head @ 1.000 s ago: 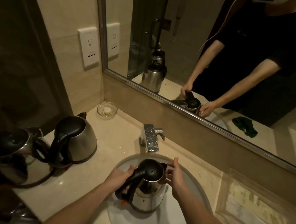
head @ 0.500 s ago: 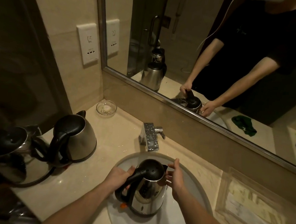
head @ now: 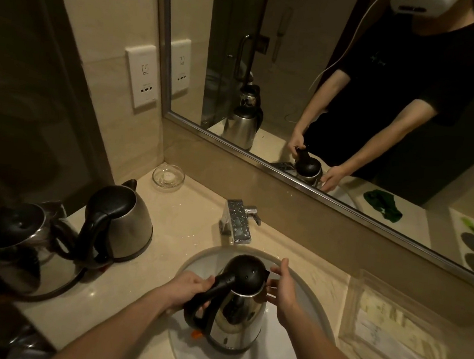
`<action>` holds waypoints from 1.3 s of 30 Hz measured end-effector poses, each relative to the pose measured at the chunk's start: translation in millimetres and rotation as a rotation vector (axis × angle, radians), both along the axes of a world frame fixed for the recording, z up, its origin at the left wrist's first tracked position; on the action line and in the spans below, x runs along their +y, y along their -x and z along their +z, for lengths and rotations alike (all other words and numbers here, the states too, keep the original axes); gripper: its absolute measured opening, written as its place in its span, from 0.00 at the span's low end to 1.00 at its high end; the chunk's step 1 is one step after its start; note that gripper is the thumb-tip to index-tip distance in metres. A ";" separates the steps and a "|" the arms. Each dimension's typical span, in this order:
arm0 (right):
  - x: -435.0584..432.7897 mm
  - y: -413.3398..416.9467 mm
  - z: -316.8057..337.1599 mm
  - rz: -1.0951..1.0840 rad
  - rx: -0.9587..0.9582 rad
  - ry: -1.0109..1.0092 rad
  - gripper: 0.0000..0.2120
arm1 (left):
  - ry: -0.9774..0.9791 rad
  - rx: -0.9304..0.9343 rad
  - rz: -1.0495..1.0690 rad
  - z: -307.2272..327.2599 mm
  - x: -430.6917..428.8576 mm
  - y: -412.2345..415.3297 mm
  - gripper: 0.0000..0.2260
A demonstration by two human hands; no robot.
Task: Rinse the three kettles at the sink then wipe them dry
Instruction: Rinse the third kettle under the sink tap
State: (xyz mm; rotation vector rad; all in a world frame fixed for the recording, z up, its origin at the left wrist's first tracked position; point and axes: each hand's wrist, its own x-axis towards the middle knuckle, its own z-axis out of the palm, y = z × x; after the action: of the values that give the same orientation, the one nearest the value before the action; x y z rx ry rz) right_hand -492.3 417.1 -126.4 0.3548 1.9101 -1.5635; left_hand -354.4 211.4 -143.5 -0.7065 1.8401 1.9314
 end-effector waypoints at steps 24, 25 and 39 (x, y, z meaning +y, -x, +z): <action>-39.6 8.4 -4.7 0.059 0.050 0.008 0.30 | 0.132 -0.159 0.561 -13.3 18.8 28.4 0.40; -42.7 9.8 -4.1 0.076 0.067 0.004 0.30 | 0.128 -0.172 0.584 -15.6 16.9 28.3 0.43; -72.8 47.2 9.7 0.272 0.165 -0.001 0.27 | 0.019 -0.184 0.728 -19.8 10.8 53.9 0.39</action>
State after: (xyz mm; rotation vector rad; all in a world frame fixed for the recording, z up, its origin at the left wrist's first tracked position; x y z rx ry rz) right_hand -539.5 344.3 -116.8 -0.0364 1.9873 -1.4465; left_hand -408.3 222.2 -163.4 -1.6777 1.6107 2.1450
